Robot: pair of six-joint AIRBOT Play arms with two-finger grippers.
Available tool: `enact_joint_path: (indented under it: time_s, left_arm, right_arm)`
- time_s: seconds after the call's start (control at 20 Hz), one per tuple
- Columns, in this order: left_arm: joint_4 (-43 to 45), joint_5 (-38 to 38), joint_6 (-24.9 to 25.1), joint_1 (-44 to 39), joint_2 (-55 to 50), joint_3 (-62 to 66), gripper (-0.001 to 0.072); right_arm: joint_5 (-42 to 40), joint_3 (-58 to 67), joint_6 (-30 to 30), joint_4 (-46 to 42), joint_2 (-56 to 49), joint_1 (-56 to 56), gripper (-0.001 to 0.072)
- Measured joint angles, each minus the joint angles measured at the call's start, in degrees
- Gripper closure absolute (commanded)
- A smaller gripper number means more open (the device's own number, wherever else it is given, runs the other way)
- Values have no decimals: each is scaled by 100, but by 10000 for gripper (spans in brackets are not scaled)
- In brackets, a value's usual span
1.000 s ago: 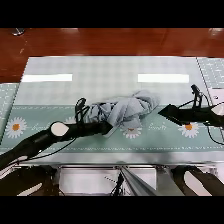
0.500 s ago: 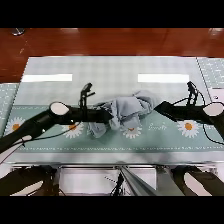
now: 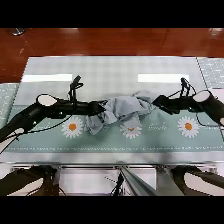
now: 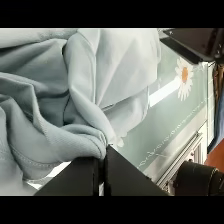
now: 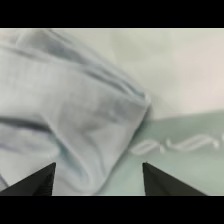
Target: Fold the shirts.
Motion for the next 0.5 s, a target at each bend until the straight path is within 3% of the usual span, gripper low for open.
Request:
enact_joint_path:
  time_s: [0.15,0.2,0.3,0.35,0.5]
  left_arm:
    - [0,-59,4,31,-2,0,682]
    - [-2,-61,7,31,-4,2,682]
    - [-2,-72,11,37,-7,0,682]
    - [-2,-76,11,42,-9,0,683]
    - [-2,-85,11,85,-9,4,683]
  right_arm:
    - [109,518,24,144,-581,0,94]
    - [186,647,22,192,-732,0,161]
    - [282,837,-13,264,-990,0,518]
    - [367,896,-87,254,-1075,0,651]
    - [573,1047,-393,505,-1209,0,684]
